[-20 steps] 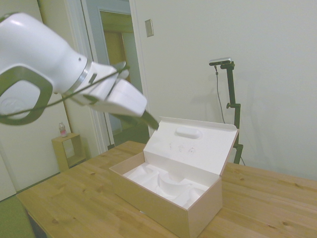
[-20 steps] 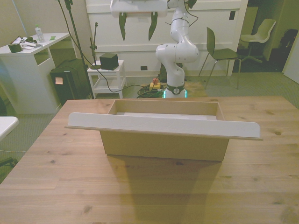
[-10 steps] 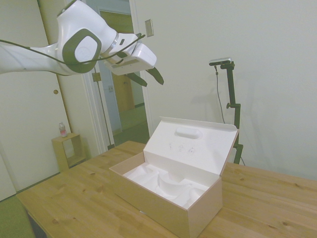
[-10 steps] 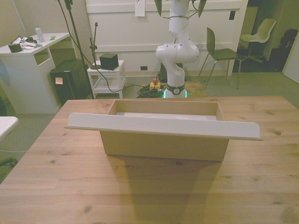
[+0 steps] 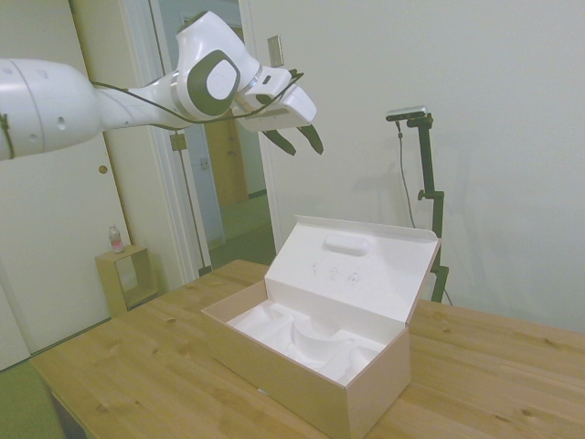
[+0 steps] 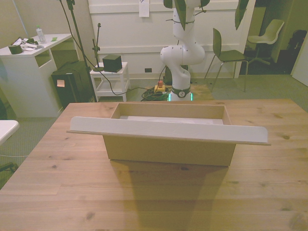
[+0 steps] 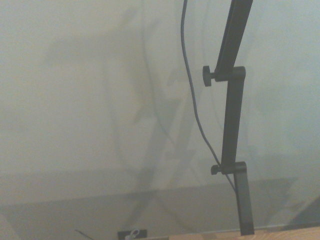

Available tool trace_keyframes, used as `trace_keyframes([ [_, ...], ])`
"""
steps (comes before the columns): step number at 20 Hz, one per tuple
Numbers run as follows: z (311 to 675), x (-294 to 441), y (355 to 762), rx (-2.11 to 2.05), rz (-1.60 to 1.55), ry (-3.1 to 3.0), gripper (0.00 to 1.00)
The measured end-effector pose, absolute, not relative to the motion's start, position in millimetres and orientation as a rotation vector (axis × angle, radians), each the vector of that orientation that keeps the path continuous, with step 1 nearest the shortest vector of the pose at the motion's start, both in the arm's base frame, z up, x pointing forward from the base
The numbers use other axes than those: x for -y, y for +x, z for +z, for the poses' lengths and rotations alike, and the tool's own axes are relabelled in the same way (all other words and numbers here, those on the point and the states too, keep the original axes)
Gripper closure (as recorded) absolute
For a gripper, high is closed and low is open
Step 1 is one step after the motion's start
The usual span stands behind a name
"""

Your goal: Close the box

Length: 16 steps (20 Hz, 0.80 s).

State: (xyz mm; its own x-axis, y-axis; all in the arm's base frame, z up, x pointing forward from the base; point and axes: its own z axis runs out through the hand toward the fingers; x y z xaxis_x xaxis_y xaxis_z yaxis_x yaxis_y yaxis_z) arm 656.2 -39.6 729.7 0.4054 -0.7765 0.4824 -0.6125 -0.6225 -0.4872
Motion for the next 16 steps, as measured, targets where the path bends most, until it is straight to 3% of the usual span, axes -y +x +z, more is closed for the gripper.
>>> trace_keyframes([
  [11, 650.2, 101.6, 732.4, -1.401, -0.802, -2.456, 0.00],
  [16, 588.4, 122.3, 756.1, -1.456, -0.695, -2.502, 0.00],
])
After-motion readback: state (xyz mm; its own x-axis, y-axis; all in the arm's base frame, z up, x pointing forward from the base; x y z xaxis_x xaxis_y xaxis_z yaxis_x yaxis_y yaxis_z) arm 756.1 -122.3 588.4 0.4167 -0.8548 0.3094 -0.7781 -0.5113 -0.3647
